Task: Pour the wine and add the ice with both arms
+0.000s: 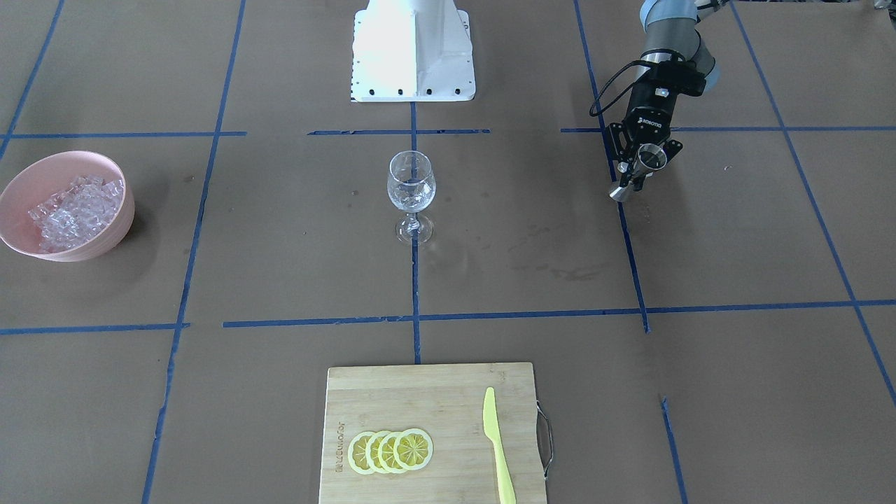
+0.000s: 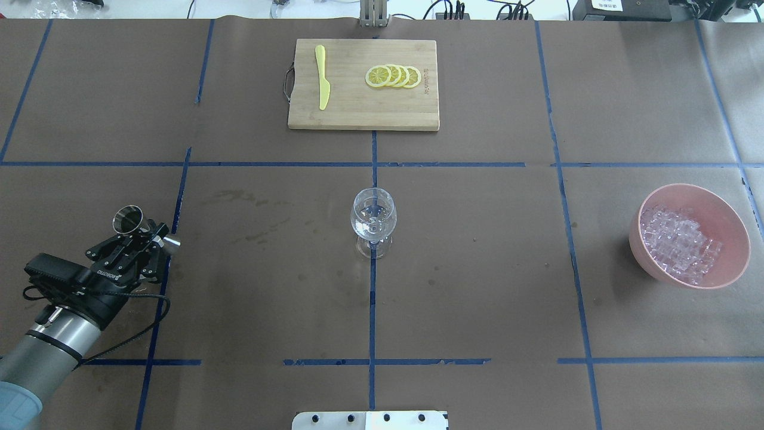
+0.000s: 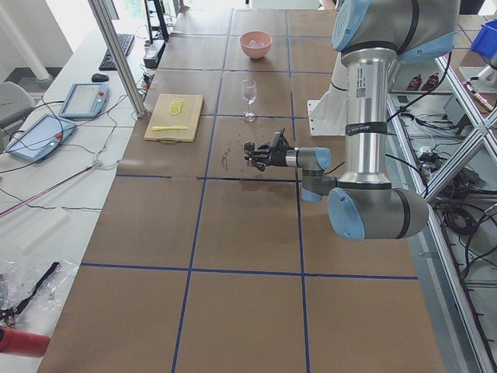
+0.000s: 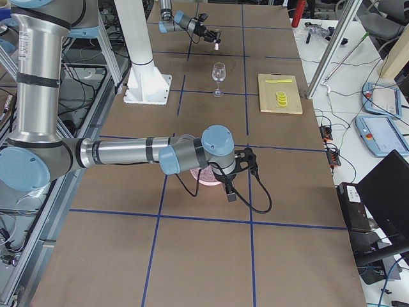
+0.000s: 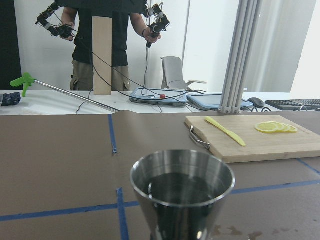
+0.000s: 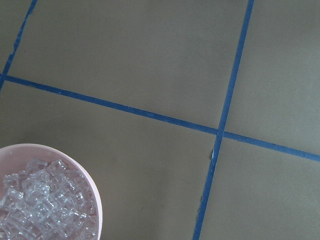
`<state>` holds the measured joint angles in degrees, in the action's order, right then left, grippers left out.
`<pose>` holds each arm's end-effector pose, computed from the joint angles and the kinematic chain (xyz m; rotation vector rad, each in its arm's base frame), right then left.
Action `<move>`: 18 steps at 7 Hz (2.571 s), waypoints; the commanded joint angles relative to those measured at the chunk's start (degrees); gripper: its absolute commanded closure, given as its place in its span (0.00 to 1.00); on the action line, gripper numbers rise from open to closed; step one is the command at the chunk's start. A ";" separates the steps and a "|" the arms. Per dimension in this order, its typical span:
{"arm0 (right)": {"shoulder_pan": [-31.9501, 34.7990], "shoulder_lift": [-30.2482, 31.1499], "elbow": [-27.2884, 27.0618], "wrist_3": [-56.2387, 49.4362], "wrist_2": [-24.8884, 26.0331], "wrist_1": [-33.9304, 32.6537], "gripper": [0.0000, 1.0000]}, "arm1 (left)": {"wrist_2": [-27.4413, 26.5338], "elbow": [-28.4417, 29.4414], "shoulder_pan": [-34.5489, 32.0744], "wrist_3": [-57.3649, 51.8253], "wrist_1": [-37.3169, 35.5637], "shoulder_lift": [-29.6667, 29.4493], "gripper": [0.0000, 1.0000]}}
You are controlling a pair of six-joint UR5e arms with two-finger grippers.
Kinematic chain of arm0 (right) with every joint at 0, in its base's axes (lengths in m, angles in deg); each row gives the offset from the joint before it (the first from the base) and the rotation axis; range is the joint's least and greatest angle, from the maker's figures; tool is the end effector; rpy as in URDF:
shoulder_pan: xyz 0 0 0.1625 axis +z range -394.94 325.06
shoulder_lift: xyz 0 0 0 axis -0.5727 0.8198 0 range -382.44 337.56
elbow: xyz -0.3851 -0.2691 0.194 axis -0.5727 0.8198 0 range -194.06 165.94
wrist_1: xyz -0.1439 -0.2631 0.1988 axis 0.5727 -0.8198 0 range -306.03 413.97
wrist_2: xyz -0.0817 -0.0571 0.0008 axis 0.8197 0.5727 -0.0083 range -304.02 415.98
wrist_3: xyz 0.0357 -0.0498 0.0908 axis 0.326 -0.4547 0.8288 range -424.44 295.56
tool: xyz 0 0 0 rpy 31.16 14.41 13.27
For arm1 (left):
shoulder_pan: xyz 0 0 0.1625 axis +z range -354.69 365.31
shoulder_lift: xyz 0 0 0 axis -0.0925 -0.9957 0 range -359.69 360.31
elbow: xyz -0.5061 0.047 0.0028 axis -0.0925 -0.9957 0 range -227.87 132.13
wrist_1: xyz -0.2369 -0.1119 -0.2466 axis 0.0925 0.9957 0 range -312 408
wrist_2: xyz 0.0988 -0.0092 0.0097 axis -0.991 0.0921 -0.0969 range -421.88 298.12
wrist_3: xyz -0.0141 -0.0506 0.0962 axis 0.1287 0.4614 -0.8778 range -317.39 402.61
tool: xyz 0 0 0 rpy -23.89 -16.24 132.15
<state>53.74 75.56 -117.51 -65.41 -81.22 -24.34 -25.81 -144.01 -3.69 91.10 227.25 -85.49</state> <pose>0.0442 -0.3803 0.6758 0.2796 -0.8188 -0.1606 0.3201 -0.2754 0.5571 1.2495 0.9854 -0.3052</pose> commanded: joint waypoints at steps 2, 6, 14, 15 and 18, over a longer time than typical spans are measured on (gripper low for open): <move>0.00 0.00 0.00 -0.09 0.00 0.00 0.00 | 6.11 -0.28 -2.94 -4.95 -0.21 -4.90 1.00; 0.09 0.00 0.09 0.00 0.00 0.00 0.00 | 5.94 -0.28 -5.32 -17.01 -9.42 -15.77 1.00; 0.09 1.49 -0.18 0.62 0.00 3.34 0.00 | 5.77 -3.52 -4.36 -24.29 -34.45 -28.35 1.00; 0.09 1.75 0.00 0.62 0.09 3.34 0.00 | 5.68 -4.22 -4.27 -27.54 -34.76 -28.98 1.00; 0.09 2.46 0.09 0.53 0.26 3.34 0.00 | 2.29 -4.06 -3.05 -40.00 -35.46 -30.99 1.00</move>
<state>53.83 77.78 -117.54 -64.85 -81.03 -21.00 -20.93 -148.13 -7.51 57.34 191.97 -115.21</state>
